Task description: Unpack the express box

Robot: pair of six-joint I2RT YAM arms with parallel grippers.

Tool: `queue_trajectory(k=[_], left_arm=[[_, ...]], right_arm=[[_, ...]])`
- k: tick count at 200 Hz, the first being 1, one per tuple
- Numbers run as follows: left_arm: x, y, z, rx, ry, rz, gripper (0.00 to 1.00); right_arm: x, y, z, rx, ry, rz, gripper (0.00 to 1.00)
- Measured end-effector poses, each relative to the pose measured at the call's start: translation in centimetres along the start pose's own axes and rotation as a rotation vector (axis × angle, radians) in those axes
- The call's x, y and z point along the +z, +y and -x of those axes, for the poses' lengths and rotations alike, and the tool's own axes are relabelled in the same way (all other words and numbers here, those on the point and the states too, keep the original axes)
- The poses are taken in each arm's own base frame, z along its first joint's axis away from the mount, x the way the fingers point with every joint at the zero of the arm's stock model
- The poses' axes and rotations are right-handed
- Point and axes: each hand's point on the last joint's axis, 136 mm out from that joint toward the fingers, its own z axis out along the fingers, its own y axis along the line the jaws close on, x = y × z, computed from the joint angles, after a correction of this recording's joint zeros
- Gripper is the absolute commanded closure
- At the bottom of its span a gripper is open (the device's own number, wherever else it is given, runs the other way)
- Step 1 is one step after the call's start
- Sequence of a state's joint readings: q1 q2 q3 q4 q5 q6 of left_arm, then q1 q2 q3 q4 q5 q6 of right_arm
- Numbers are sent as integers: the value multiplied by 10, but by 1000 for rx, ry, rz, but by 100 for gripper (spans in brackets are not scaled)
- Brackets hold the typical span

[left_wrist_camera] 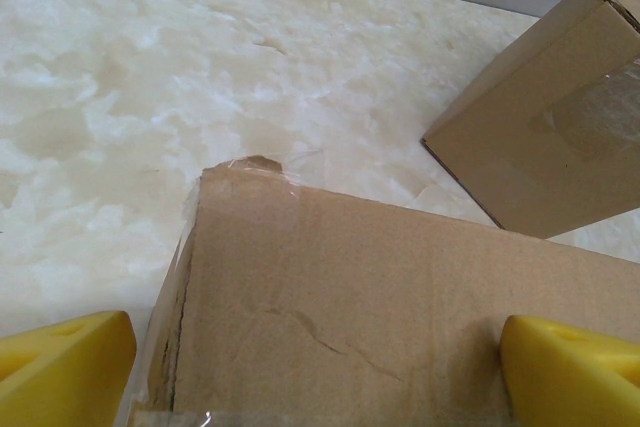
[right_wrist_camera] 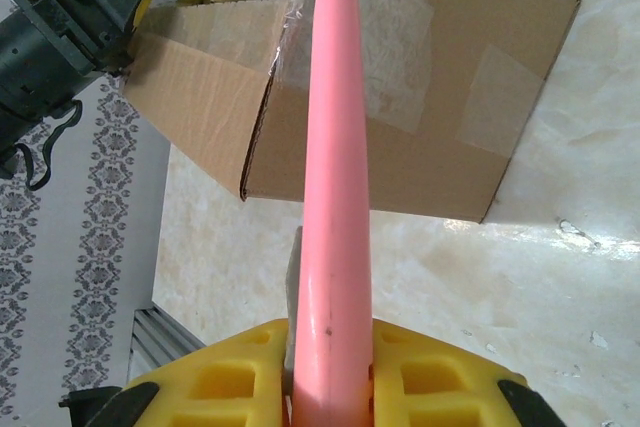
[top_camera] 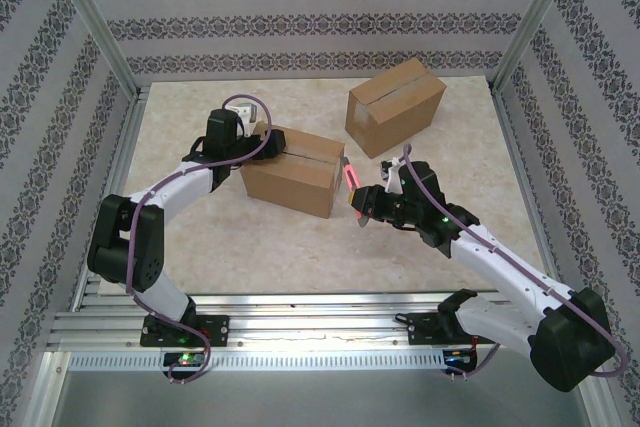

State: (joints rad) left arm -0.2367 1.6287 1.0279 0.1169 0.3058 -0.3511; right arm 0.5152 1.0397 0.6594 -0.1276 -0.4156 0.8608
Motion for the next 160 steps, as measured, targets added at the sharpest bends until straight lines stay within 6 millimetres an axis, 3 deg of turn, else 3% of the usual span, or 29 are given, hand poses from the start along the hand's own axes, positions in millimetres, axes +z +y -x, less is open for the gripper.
queue_trajectory(k=[160], left_arm=[[0, 0, 0, 0, 1, 0, 6]], right_arm=[[-3, 6, 4, -8, -11, 13, 100]])
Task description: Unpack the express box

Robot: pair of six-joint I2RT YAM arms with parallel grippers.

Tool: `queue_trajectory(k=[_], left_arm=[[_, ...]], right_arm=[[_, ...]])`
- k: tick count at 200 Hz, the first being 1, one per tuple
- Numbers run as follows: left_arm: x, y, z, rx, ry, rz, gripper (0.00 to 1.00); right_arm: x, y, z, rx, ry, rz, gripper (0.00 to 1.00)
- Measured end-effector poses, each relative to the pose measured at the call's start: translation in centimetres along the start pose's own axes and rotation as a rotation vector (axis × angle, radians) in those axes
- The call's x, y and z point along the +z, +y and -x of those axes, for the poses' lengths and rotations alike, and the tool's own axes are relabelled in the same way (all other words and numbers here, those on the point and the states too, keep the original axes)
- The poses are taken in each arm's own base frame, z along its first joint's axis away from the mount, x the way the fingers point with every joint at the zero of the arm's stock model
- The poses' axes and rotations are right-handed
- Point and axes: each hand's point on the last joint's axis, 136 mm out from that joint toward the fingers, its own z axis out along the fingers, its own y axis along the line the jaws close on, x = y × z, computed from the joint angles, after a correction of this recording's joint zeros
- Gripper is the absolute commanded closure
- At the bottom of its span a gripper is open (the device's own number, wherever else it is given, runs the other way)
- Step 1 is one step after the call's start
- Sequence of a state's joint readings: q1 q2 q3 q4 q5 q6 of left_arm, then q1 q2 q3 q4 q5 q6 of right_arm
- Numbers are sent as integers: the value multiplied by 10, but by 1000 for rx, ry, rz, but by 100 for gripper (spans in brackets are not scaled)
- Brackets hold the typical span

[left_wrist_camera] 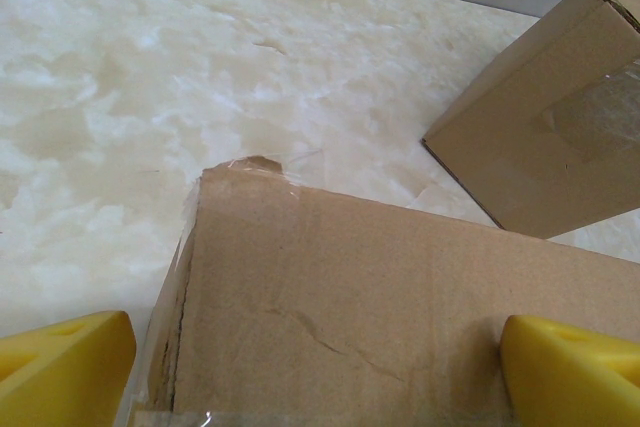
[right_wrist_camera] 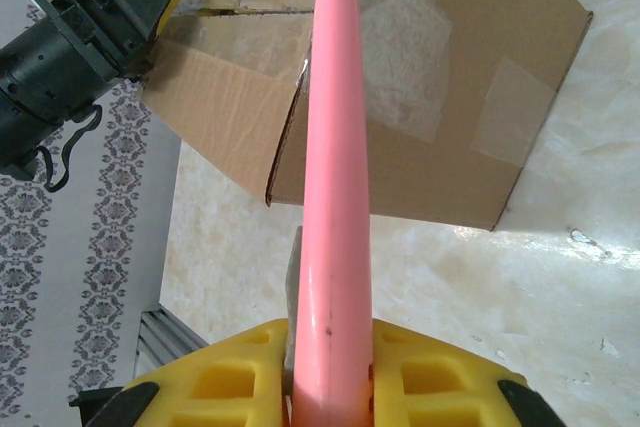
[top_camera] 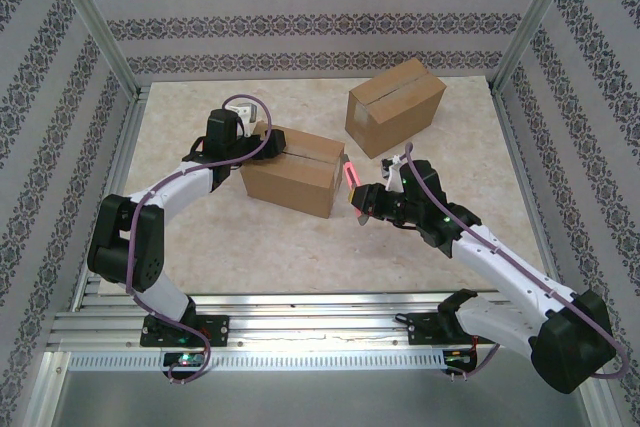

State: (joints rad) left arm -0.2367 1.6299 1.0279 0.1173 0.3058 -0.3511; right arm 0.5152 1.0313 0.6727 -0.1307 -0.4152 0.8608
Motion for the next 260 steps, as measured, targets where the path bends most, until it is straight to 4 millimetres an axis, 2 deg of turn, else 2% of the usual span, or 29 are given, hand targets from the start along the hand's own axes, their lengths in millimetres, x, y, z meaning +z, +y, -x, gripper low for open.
queue_trajectory(k=[59, 260], left_arm=[[0, 0, 0, 0, 0, 0, 6], [1, 0, 1, 1, -2, -1, 7]], right_arm=[[5, -6, -1, 10, 9, -21, 100], [4, -4, -1, 4, 4, -18, 100]])
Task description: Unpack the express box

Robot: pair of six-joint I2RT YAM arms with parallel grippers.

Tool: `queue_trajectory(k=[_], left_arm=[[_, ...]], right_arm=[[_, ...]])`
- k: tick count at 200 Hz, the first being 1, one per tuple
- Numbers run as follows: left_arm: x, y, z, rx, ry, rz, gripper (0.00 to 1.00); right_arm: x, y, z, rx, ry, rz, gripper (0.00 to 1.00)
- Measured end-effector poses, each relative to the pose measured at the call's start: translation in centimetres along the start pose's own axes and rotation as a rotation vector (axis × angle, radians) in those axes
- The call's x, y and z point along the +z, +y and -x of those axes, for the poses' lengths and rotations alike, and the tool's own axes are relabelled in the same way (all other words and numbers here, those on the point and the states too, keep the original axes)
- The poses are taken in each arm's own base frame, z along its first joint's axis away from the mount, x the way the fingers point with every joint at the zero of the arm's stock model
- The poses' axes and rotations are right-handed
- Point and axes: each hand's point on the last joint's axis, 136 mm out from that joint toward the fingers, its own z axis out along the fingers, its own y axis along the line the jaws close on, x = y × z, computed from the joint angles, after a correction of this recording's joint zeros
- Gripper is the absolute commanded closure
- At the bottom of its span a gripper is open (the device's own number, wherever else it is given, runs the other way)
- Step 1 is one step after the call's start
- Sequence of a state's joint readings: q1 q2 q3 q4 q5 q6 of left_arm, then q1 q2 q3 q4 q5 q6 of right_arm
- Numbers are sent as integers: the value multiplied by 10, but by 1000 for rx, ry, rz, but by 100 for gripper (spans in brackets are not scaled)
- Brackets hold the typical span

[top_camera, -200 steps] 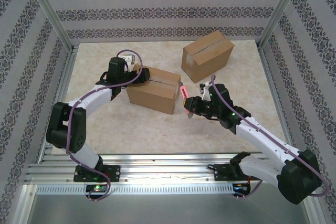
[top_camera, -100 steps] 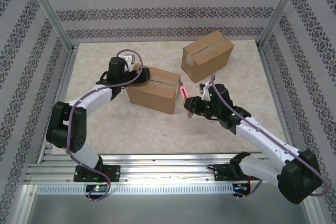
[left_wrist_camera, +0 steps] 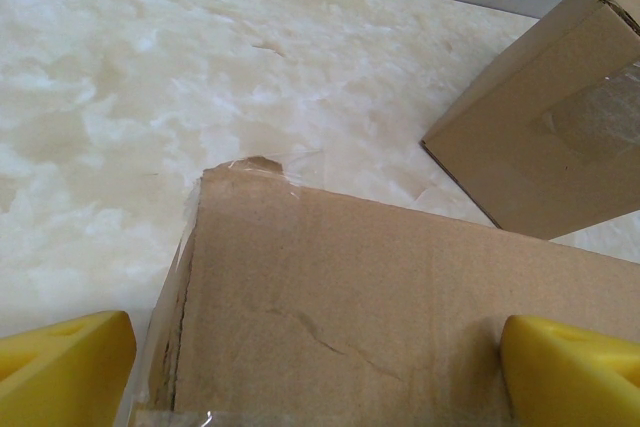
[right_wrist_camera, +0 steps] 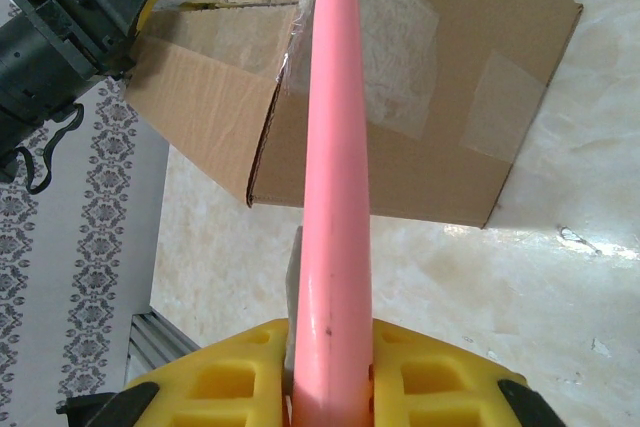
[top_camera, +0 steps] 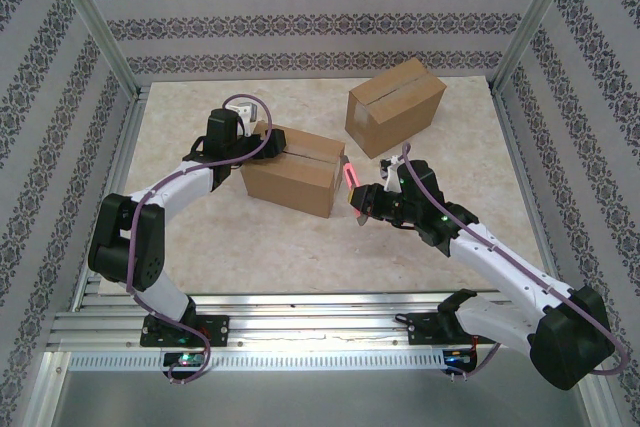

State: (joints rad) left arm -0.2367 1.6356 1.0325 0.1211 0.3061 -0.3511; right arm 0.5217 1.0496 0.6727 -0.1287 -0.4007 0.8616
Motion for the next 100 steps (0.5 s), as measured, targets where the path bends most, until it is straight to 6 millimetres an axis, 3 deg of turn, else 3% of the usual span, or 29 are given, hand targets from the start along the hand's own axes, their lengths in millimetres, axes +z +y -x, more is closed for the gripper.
queue_trajectory(k=[100], left_arm=[[6, -1, 2, 0, 6, -10, 11]], right_arm=[[2, 1, 3, 4, -5, -4, 100]])
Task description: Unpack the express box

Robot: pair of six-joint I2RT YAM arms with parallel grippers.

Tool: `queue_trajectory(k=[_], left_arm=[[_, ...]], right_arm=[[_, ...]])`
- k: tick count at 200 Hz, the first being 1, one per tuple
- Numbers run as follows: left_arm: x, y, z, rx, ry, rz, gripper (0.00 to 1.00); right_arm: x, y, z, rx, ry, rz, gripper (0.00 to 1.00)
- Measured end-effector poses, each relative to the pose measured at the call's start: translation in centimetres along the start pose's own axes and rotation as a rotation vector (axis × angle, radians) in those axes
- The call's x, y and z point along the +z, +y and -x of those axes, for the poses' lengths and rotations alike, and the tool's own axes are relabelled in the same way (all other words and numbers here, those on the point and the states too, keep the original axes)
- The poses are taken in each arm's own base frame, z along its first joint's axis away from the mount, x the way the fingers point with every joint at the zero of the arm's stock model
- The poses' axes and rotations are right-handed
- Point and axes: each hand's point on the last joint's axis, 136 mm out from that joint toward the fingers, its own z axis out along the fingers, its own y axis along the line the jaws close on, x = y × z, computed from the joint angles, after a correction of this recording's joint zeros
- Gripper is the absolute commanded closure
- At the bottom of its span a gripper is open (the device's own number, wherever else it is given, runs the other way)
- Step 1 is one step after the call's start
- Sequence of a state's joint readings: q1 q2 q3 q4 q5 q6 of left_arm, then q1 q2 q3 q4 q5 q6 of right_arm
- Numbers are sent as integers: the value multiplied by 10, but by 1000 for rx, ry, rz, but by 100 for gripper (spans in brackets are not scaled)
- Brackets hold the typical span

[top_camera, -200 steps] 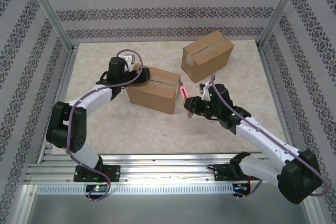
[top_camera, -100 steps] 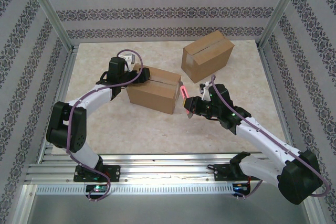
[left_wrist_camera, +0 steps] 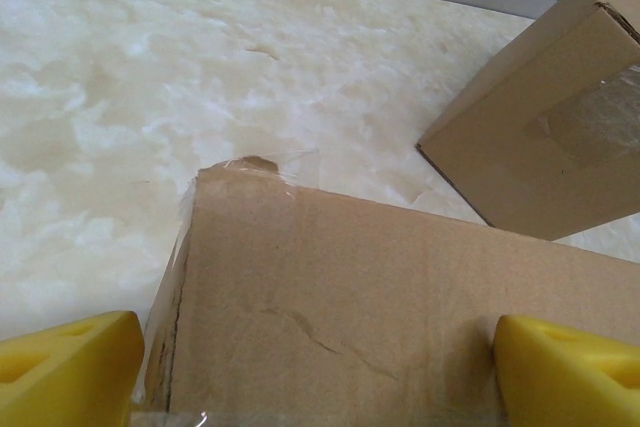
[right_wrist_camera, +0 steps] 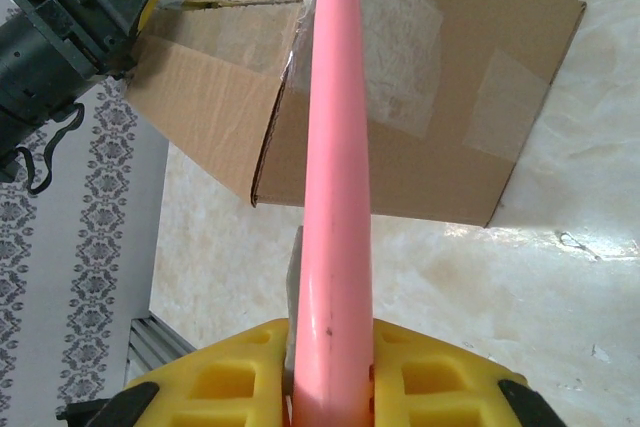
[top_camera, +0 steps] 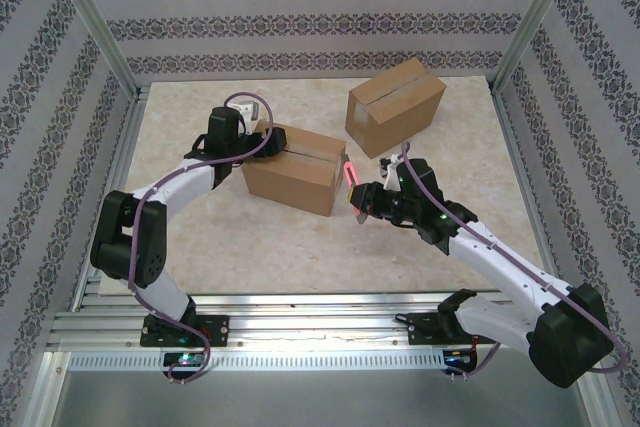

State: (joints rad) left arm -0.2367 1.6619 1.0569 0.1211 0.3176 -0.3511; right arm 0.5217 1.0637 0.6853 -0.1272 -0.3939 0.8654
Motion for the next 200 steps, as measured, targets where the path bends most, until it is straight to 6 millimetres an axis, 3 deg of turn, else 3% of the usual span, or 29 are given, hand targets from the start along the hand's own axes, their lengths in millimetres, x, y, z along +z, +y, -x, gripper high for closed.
queue_trajectory(k=[200], left_arm=[[6, 5, -5, 0, 19, 16, 11]], right_arm=[[6, 11, 0, 66, 28, 26, 100]])
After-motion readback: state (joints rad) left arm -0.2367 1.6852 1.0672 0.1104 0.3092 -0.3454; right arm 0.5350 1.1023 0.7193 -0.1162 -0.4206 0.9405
